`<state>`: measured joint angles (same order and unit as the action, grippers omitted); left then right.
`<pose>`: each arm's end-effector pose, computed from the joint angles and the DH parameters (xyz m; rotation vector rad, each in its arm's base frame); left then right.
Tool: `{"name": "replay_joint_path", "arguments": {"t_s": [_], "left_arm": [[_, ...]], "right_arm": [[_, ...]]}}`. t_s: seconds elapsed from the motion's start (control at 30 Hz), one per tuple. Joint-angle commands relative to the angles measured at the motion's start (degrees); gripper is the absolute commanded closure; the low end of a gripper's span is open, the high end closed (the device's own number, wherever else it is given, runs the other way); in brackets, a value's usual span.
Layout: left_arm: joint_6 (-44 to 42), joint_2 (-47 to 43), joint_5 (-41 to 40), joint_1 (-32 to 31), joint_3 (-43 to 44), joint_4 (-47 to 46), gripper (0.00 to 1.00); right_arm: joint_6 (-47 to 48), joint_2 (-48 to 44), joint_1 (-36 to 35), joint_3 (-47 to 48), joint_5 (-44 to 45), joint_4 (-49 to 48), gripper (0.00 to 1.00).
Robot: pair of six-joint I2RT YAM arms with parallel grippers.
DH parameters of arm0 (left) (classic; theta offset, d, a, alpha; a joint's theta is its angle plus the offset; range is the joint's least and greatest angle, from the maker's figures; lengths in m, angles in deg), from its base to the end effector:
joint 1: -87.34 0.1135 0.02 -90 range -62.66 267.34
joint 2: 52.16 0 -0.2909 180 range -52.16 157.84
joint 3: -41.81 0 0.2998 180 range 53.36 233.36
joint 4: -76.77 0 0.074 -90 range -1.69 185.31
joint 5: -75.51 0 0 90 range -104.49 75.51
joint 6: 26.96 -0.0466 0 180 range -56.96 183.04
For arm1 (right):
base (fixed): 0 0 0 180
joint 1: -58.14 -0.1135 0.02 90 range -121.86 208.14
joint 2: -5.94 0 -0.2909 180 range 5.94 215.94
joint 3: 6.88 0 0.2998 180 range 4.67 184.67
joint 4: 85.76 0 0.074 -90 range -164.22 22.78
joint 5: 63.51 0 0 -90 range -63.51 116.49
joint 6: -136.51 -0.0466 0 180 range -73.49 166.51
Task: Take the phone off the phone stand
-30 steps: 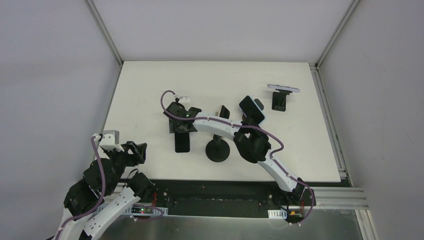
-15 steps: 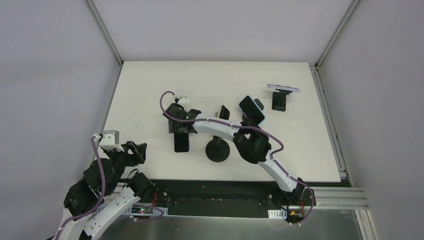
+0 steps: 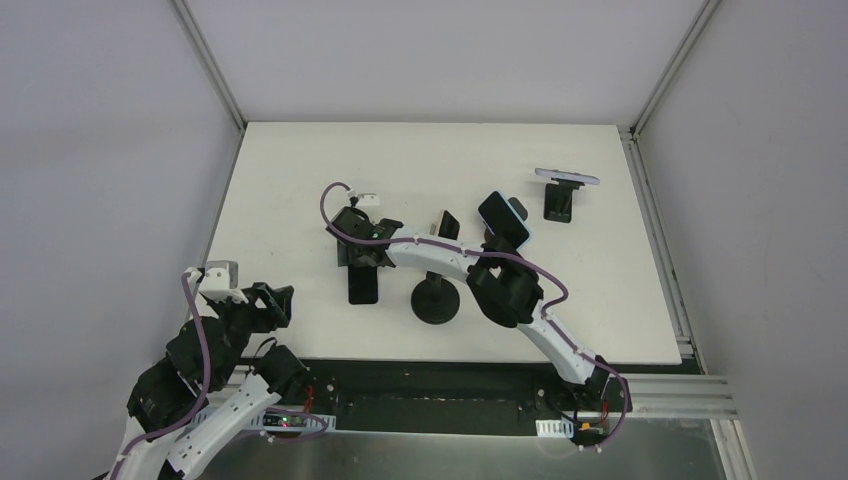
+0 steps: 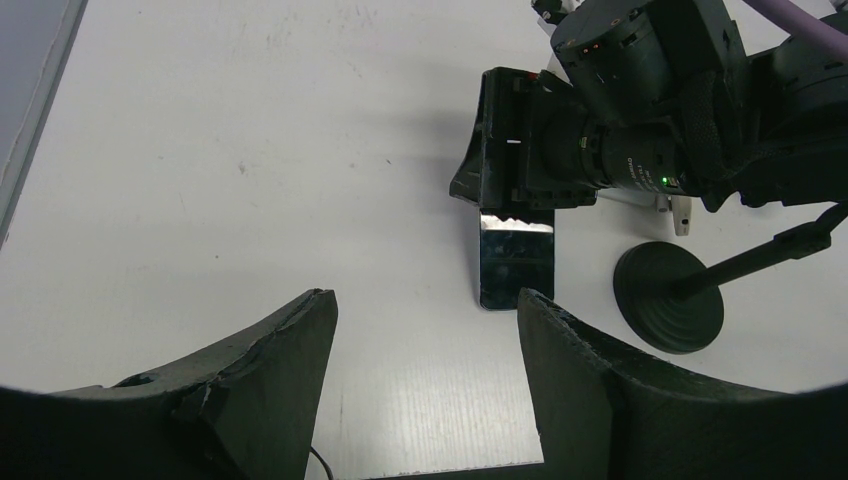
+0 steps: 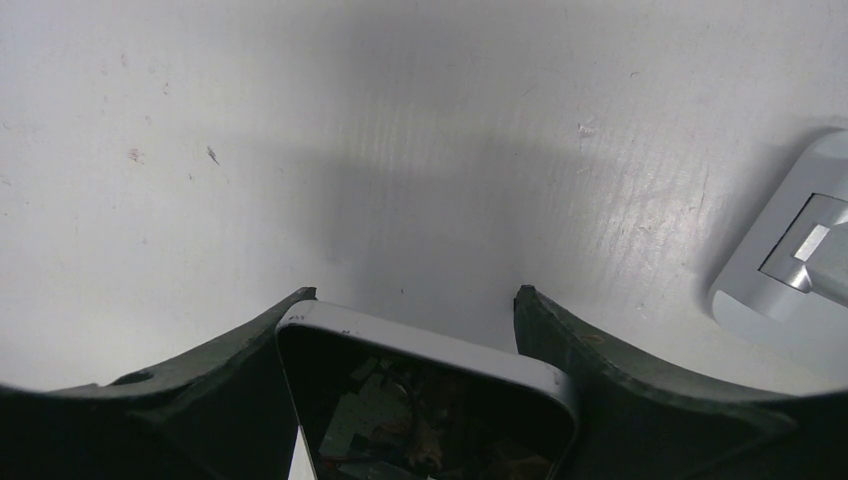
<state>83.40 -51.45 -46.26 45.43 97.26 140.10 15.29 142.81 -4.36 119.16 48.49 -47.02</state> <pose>0.0272 0.0085 0.3449 -0.0889 1.7070 -0.3341 0.2938 0.5266 0.1668 -0.4759 2.3297 0.3220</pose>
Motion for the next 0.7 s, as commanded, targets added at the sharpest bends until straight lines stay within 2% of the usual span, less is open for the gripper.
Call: {"name": "replay_joint_path", "arguments": {"t_s": [0.0, 0.67], "left_arm": [[-0.3, 1.0, -0.9, 0.4, 1.5, 0.0, 0.32], [-0.3, 1.0, -1.1, 0.4, 1.5, 0.0, 0.31]], "right_arm": [[0.4, -2.0, -0.2, -1.1, 0.7, 1.2, 0.32], [0.9, -1.7, -0.2, -0.7, 0.6, 2.0, 0.24]]}}
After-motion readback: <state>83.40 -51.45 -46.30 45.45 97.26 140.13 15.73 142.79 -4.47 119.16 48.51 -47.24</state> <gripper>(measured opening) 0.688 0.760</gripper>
